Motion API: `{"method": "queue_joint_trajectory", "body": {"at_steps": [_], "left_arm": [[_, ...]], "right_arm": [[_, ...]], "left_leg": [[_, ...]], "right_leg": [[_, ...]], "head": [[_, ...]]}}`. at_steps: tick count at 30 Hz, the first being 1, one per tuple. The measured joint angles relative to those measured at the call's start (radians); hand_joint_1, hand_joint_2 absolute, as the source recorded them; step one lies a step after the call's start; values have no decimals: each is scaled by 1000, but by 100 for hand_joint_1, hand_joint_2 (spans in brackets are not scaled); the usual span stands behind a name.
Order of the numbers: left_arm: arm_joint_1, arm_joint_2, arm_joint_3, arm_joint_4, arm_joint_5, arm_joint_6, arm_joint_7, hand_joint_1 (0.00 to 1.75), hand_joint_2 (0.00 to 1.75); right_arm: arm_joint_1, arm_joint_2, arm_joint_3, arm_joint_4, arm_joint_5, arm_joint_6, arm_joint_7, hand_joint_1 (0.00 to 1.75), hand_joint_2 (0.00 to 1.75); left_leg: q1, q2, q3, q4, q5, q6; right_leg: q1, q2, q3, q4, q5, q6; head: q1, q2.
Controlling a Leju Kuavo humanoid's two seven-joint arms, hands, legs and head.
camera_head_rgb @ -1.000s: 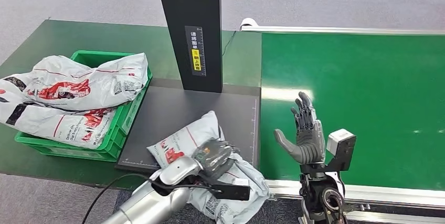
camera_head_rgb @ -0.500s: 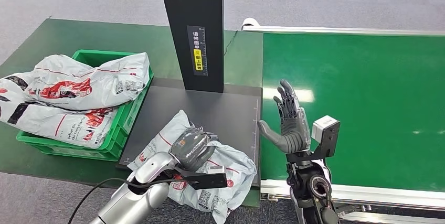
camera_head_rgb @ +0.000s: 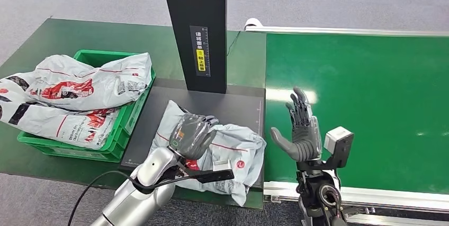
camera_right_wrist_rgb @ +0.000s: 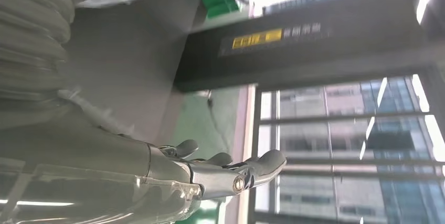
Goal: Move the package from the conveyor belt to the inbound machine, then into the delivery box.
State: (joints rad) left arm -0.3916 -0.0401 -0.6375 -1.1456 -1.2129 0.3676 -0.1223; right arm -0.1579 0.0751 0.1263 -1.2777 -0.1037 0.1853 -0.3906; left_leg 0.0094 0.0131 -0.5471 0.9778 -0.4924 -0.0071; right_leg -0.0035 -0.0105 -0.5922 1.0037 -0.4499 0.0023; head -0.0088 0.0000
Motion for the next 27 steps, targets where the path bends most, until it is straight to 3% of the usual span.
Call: {"method": "queue_joint_trajectory", "body": {"at_steps": [13,22,27], "left_arm": [[-131,5,78,-149,-95,-26,64,175,175],[-116,53,161,-173,-146,91,57,175,175],[-148,126,253,-234,-169,89,88,175,175]], "right_arm": [[20,-38,-31,-3,-34,-12,-13,0,175],[54,-43,-37,-10,-12,-8,-31,0,175],[82,-43,-61,-43,-7,-9,-31,0,175]], "left_leg": [[0,1,0,0,1,0],[0,0,-1,0,0,0],[1,1,-1,0,1,0]], "right_leg": [[1,0,0,0,0,0],[1,0,-1,0,0,0],[1,0,-1,0,0,0]], "head": [[0,0],[0,0],[0,0]]}}
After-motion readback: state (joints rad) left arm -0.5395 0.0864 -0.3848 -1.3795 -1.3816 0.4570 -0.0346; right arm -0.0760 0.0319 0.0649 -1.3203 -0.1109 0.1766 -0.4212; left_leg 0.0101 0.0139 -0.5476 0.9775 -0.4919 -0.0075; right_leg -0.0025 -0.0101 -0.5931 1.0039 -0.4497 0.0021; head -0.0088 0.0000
